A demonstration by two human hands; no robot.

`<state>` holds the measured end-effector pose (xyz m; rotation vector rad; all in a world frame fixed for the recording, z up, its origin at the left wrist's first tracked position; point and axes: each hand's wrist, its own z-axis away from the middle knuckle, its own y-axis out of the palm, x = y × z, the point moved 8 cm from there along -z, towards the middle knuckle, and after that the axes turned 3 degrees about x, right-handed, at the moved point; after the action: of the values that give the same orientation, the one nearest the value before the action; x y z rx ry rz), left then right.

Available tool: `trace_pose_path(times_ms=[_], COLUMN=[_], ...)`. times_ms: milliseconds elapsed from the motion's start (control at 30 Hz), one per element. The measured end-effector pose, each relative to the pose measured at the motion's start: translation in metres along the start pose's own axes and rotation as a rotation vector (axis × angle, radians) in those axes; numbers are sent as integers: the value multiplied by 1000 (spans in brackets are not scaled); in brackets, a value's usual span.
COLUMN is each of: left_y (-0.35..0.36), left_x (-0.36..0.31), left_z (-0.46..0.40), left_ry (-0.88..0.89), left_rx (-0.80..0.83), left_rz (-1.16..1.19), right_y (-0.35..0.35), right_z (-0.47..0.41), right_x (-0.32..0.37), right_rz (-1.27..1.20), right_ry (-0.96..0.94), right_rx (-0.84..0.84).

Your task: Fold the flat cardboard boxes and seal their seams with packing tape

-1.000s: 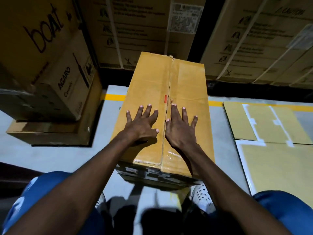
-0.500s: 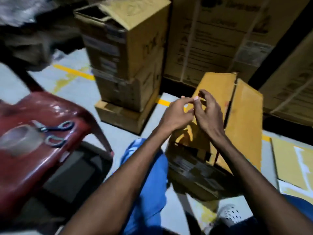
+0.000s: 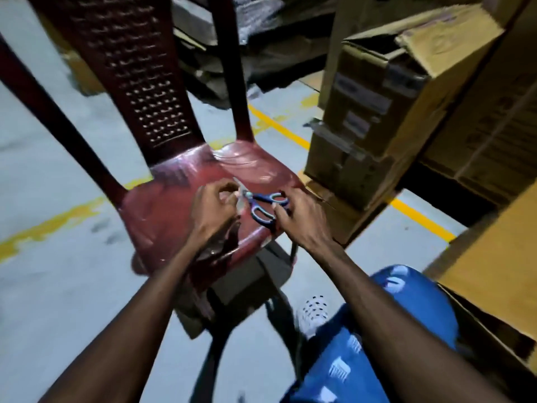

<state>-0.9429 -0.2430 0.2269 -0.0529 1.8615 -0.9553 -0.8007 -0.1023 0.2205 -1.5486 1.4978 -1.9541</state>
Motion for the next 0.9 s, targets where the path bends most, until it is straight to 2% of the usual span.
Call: trace_pose_path(times_ms=[33,100,233,300,400,500,600,767,900], left_y=[-10,-15,15,30,47,53,53,51,46], left_x=[9,23,26,15,10,13,10,2,-3], left_z=[-1,-7,-21,-30,-44,-51,-52,-47,-45], left_ry=[-2,16,99,140,129,91,120,207,228], left_rx=[-34,-2,255,331,433,457,445,440,395], left_rz=[-19,-98,-402,-519,-693,-769,-762,-812,-717], right_y=[13,30,37,38,34,28,27,28,22], right_z=[-4,-10,-15,-16,-16,-14,-10,-4,8], right_x=[4,7,4,5,3,0,-8,-39,-52], right_rz=[42,124,320,413,378,339,177,-405,-844], right_ry=[-53,-100,-57,-23,86,160,278,558,699], right_rx=[55,144,172,153,148,136,133,99,59])
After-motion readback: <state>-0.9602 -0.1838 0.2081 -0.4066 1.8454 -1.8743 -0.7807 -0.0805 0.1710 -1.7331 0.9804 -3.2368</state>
